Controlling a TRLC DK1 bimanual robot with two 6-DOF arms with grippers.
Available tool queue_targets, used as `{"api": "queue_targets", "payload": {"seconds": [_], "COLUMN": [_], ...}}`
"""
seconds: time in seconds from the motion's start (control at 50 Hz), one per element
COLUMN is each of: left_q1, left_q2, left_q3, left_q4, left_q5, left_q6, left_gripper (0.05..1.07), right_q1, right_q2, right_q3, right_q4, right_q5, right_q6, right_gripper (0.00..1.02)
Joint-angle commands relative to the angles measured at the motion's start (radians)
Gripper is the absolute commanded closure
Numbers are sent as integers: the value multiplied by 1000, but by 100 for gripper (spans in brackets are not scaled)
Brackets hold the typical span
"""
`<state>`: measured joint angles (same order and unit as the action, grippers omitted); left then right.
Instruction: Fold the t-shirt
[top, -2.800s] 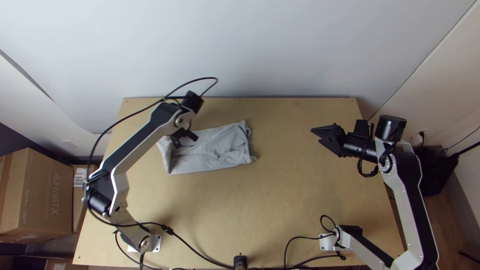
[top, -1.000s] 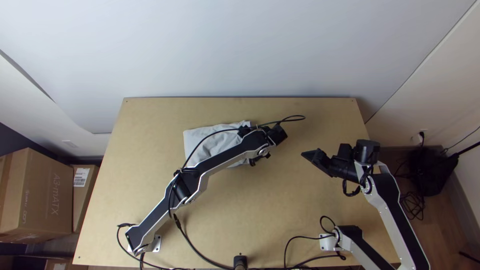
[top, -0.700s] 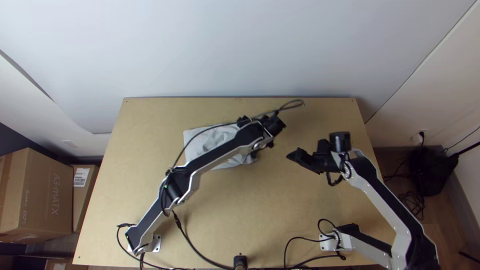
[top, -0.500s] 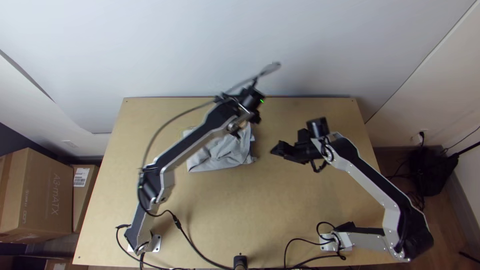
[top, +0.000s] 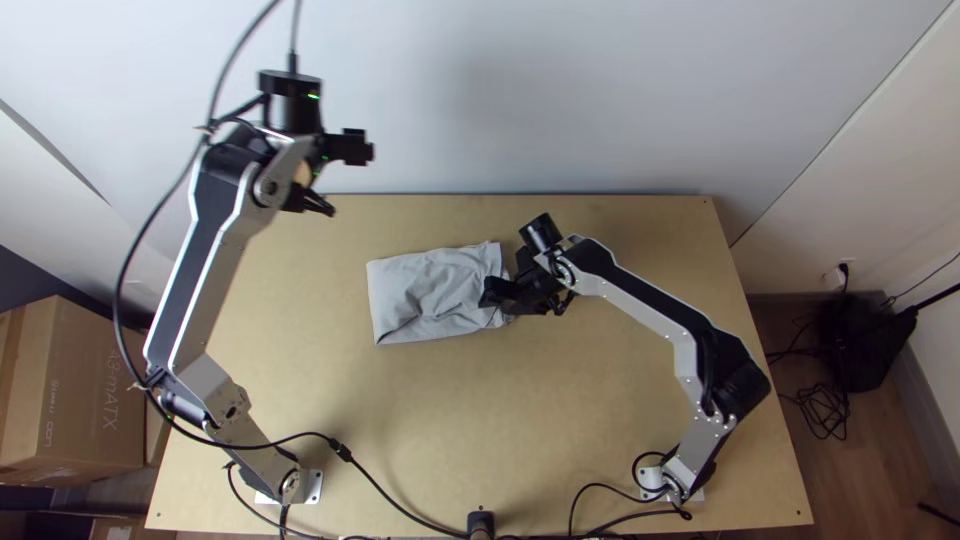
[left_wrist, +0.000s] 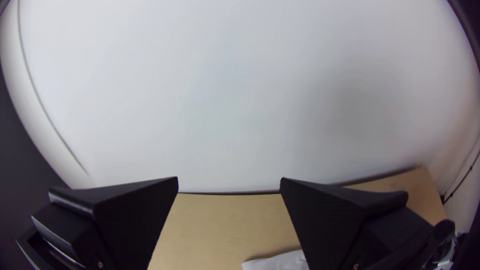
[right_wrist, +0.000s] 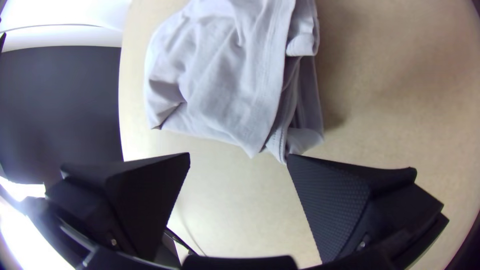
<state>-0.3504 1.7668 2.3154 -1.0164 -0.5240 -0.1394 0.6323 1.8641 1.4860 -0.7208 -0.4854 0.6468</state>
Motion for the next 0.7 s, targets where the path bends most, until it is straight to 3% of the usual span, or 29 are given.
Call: {"api": "queue_targets", "payload": {"seconds": [0.0,0.12,0.24,0.38,0.54,0.56,0.66,0.68], "left_q1": [80,157,208,266,337,349,386,392], "left_q2": [-49,-72,-98,-119,-135,-138,-145,-147], "left_q3": [-19,-21,-51,-70,-73,-74,-82,-85], "left_q4": [-30,-60,-76,-96,-114,-116,-129,-129], "left_q5": [41,87,105,121,167,171,185,186], "left_q6": [-31,-49,-57,-58,-58,-58,-58,-55], "left_gripper": [9,9,9,9,9,9,9,9], "right_q1": [32,50,61,67,67,67,70,70], "right_q2": [47,92,141,196,224,225,221,218], "right_q3": [46,91,125,152,161,161,158,157], "right_q4": [-22,-22,-28,-29,-32,-40,-43,-43], "right_q5": [-1,1,-1,1,25,28,76,79], "right_q6": [10,5,1,-6,-9,-10,-30,-32], "right_gripper": [13,20,21,47,48,52,100,100]}}
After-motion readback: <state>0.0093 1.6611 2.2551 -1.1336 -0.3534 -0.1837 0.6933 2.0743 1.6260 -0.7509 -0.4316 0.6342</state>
